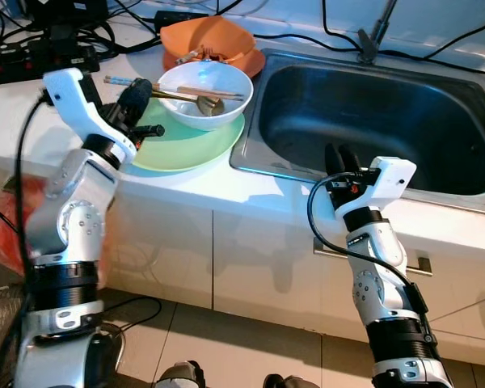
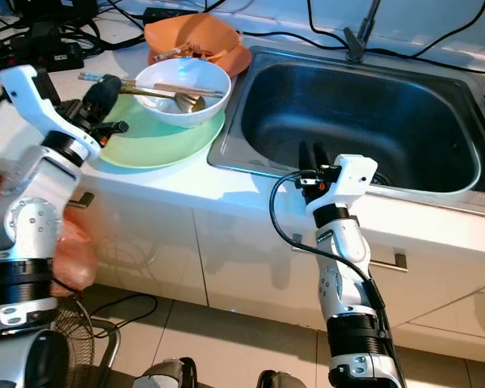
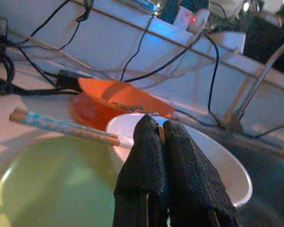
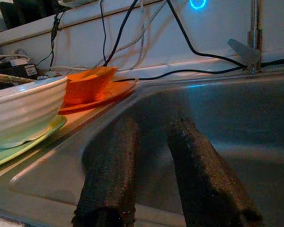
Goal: Kitchen organization
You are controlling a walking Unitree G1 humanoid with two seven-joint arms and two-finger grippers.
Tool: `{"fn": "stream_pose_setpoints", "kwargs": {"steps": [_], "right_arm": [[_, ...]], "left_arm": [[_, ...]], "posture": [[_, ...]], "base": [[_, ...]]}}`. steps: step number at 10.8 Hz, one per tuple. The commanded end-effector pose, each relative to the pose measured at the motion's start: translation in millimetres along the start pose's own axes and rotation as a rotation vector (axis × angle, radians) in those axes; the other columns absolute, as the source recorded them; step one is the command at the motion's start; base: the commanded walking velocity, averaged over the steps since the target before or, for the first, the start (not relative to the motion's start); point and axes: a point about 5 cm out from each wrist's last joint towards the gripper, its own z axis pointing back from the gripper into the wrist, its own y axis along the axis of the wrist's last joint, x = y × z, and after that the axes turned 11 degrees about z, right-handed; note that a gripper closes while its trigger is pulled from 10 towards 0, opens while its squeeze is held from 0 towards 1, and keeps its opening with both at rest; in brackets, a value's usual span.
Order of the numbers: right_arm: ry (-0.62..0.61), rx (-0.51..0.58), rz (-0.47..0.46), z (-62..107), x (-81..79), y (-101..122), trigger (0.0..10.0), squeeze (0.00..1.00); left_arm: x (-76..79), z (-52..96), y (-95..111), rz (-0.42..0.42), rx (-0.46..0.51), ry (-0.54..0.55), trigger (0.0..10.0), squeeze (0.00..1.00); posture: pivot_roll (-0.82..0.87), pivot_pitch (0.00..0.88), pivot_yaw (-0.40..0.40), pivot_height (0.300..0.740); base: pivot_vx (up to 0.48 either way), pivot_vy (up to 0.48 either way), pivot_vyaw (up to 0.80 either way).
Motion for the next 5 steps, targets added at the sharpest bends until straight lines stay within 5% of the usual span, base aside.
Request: {"fn": "stream_pose_setpoints", "kwargs": {"steps": [1, 5], "right_arm": [[0.013, -0.030, 0.000, 0.2, -1.6, -5.1, 10.0, 0.00], [0.018, -0.031, -0.001, -1.1, -1.3, -5.3, 10.0, 0.00]], "left_arm": [[-2.0, 2.6, 1.5, -0.070, -0.034, 0.027, 10.0, 0.00], [10.1, 2.9, 47.0, -0.169, 0.070, -0.017, 10.0, 0.00]], "posture": [[0.13, 0.131, -0.045, 0.740], [0.14, 0.124, -0.049, 0.740]], "base": [[0.000, 0.000, 0.00], [0.000, 0.000, 0.00]]}}
